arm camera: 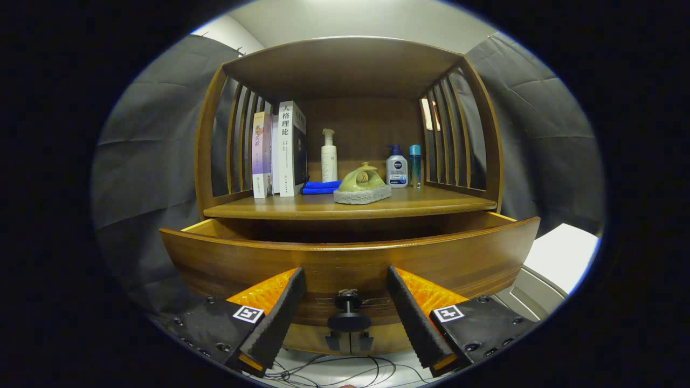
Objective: Pull open the drawer, take out the items inside it, and place them on the countertop above the cabinet.
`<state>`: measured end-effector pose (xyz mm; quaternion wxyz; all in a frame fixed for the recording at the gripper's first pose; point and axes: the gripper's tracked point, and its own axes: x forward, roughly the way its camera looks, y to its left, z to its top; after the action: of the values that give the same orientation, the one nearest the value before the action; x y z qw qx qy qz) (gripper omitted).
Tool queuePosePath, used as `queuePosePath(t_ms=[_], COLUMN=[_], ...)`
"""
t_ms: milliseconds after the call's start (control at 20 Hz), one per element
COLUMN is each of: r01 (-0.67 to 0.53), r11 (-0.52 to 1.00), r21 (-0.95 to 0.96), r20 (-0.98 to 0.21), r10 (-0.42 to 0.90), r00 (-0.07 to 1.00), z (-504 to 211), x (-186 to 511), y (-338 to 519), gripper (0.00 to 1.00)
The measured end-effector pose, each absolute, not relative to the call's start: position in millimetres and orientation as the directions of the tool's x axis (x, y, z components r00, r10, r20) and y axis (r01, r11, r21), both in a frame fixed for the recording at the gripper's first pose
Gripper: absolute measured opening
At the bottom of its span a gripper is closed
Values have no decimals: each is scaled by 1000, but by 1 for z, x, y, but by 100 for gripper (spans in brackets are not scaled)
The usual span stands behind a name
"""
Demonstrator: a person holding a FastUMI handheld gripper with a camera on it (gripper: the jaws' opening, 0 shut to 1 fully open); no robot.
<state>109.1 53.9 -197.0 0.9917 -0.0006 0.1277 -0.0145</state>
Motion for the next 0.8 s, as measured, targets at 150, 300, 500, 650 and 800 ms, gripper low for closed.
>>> queuePosePath(t_ms=[150,300,500,650,800], r01=[29,30,29,32,33], r11=[1000,1000,1000,999,999], r21=[-8,-8,6,25,26], r20=[-251,-250,-254,-253,-256], r10=[-31,-31,-27,-24,-26], r00=[967,968,967,967,966], z=[-198,-199,-200,-200,-201], x=[121,132,147,159,169], y=[53,53,51,51,51], gripper=[98,98,98,98,98])
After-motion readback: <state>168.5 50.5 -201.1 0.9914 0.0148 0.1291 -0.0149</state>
